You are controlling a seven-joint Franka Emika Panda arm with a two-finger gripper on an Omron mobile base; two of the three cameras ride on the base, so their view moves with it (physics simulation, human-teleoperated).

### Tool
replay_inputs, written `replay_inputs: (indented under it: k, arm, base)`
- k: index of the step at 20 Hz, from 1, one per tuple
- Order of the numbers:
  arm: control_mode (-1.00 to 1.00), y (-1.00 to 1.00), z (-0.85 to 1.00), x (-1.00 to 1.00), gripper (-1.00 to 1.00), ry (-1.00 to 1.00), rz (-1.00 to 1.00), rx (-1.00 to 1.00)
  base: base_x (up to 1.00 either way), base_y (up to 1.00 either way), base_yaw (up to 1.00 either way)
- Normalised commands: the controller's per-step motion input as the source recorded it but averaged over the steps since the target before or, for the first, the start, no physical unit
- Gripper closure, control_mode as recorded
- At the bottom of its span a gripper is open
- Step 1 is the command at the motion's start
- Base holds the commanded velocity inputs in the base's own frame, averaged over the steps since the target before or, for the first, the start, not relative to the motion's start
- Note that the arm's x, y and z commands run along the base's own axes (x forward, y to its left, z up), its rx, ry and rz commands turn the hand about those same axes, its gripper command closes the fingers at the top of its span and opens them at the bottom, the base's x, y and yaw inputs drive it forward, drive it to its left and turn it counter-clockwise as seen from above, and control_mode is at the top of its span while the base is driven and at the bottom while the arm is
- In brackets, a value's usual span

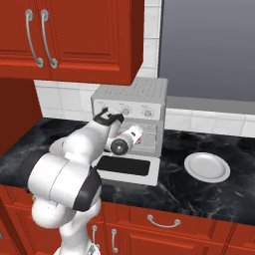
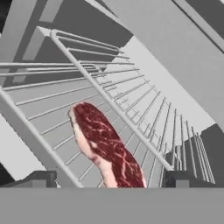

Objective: Open the toaster oven door. Place the bread on the top rack in the toaster oven and place the steak on the bottom rack.

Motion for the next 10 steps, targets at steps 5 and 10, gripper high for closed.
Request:
replay_inputs:
  k: [5,10]
  arm:
    - [-1.00,-0.43,0.96,0.00,-1.00,0.00,0.02,0.17]
    - [-1.00,-0.78,0.40,0.06,-1.00,0.00,0.13,0.33]
  base:
    - [0.00,0.00,0.00]
    - [0.00,0.00,0.00]
